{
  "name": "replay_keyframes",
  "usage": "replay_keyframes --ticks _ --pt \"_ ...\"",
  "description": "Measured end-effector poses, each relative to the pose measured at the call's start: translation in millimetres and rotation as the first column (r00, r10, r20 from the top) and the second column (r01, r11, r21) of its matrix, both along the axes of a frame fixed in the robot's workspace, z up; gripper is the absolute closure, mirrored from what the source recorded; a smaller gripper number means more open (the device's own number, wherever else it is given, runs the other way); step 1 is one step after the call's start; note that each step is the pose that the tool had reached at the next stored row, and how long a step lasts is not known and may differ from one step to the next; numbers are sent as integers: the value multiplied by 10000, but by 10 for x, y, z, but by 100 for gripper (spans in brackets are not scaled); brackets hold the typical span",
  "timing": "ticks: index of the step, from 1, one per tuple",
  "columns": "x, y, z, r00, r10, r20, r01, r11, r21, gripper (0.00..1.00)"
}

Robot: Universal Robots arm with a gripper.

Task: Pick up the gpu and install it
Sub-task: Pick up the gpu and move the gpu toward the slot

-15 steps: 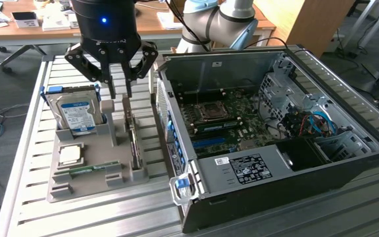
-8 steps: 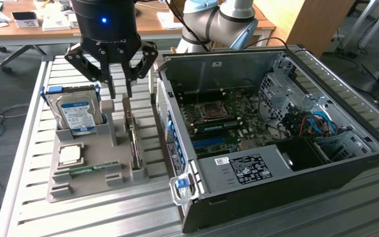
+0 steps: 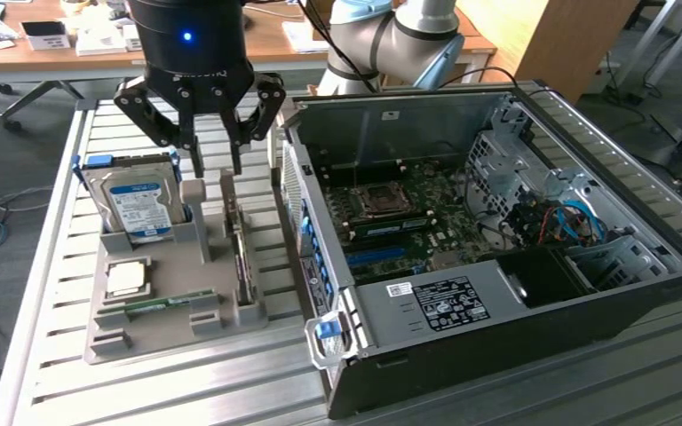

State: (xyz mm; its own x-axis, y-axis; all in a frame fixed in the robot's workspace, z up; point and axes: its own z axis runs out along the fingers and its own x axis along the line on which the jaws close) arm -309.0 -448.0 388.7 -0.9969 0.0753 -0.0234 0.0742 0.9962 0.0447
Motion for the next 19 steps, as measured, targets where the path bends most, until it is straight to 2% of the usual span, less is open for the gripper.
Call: replay_keyframes --ticks 1,19 --pt "0 0 0 10000 1 0 -1 10000 0 57" --pt "0 0 -42 10000 0 1 0 10000 2 57"
